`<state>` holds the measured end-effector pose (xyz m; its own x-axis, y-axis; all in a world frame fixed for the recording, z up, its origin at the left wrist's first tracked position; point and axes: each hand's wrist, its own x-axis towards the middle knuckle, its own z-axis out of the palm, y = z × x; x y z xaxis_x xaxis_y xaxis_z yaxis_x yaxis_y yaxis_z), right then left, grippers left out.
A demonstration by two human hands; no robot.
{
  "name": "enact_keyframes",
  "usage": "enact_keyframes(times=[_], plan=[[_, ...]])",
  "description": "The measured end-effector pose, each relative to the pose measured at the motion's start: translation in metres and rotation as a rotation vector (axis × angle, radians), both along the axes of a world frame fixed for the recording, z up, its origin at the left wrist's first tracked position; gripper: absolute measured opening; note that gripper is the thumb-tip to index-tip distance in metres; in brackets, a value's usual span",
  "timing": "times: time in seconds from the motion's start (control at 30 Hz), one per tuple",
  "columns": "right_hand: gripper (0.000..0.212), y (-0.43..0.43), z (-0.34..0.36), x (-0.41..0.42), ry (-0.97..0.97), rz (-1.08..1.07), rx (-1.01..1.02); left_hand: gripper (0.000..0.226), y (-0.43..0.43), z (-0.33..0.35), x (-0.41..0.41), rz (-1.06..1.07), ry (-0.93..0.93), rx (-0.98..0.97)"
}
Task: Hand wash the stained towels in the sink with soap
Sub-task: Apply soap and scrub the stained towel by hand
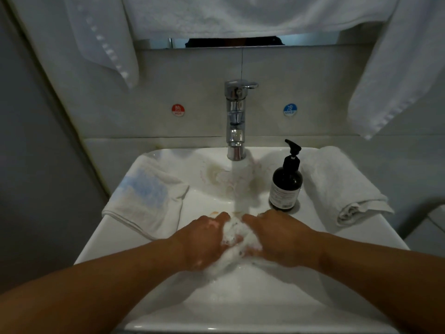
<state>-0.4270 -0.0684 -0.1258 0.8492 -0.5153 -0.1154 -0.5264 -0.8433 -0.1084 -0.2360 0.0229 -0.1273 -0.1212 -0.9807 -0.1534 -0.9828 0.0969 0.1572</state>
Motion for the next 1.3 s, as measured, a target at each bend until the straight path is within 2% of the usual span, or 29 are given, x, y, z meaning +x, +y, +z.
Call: enact_keyframes(times=[0.03, 0.07, 0.2, 0.23, 0.3, 0.33, 0.4, 0.43, 0.47, 0.53, 0.6, 0.7, 0.77, 0.8, 0.83, 0.87, 0.9, 0.97, 1.03, 1.1, 1.17, 1.23, 1.3], plan=[[0.061, -0.004, 0.001, 0.001, -0.014, 0.004, 0.002, 0.043, -0.002, 0.003, 0.0, -0.024, -0.086, -0.014], [0.056, -0.006, 0.003, 0.002, -0.021, 0.004, 0.018, 0.039, -0.005, 0.005, 0.0, -0.016, -0.091, -0.027], [0.055, -0.008, 0.006, 0.002, -0.039, -0.006, 0.136, 0.035, -0.013, 0.002, -0.001, -0.007, -0.127, -0.057], [0.058, -0.007, 0.007, 0.002, -0.069, -0.032, 0.151, 0.042, -0.013, -0.001, 0.002, 0.055, -0.079, -0.074], [0.068, -0.003, 0.01, 0.001, -0.146, -0.066, 0.104, 0.056, -0.012, -0.006, 0.011, 0.191, 0.139, -0.186], [0.072, -0.003, 0.009, 0.0, -0.176, -0.048, 0.084, 0.059, -0.011, -0.008, 0.015, 0.191, 0.25, -0.236], [0.087, 0.0, 0.009, -0.004, -0.115, 0.033, 0.116, 0.074, -0.004, -0.003, 0.016, 0.112, 0.43, -0.132], [0.099, 0.002, 0.007, -0.006, -0.037, 0.061, 0.134, 0.086, 0.001, -0.001, 0.013, 0.069, 0.426, -0.029], [0.11, 0.005, 0.007, -0.008, 0.028, 0.067, 0.131, 0.097, 0.004, -0.003, 0.01, 0.036, 0.339, 0.032], [0.116, 0.008, 0.003, -0.009, 0.039, 0.053, 0.075, 0.1, 0.005, -0.012, 0.005, 0.006, 0.151, 0.027], [0.104, 0.007, 0.001, -0.004, 0.023, 0.035, 0.04, 0.081, 0.002, -0.016, 0.005, -0.002, 0.101, 0.0], [0.077, -0.001, 0.006, 0.004, 0.061, 0.005, -0.024, 0.041, -0.009, -0.008, 0.006, -0.055, -0.049, -0.019], [0.051, -0.003, 0.012, 0.004, -0.027, -0.023, 0.025, 0.033, -0.014, 0.002, 0.005, -0.034, -0.085, -0.015], [0.041, -0.001, 0.016, 0.002, -0.086, -0.026, 0.109, 0.026, -0.014, 0.006, 0.006, 0.01, -0.02, -0.02], [0.041, -0.001, 0.017, 0.0, -0.134, -0.033, 0.223, 0.016, -0.012, 0.007, 0.009, 0.039, 0.077, 0.003], [0.043, 0.001, 0.018, -0.002, -0.165, -0.031, 0.345, 0.015, -0.01, 0.008, 0.013, 0.051, 0.182, 0.042], [0.042, 0.002, 0.019, -0.004, -0.158, -0.034, 0.448, 0.027, -0.008, 0.008, 0.015, 0.061, 0.269, 0.083], [0.05, 0.004, 0.019, -0.005, -0.085, -0.023, 0.472, 0.038, -0.003, 0.011, 0.016, 0.061, 0.276, 0.062], [0.062, 0.0, 0.02, -0.007, -0.023, -0.045, 0.272, 0.04, 0.0, 0.013, 0.016, 0.088, 0.286, -0.039], [0.064, 0.0, 0.023, -0.011, -0.045, -0.048, 0.203, 0.067, 0.006, 0.015, 0.016, 0.088, 0.33, -0.011], [0.083, 0.004, 0.022, -0.016, 0.004, 0.011, 0.266, 0.082, 0.011, 0.011, 0.011, 0.048, 0.236, 0.045], [0.11, 0.01, 0.013, -0.013, 0.073, 0.018, 0.231, 0.077, 0.011, 0.005, 0.005, 0.084, 0.14, 0.07], [0.113, 0.01, 0.005, -0.005, 0.055, -0.003, 0.143, 0.064, 0.005, 0.004, -0.001, 0.058, 0.013, 0.066]])
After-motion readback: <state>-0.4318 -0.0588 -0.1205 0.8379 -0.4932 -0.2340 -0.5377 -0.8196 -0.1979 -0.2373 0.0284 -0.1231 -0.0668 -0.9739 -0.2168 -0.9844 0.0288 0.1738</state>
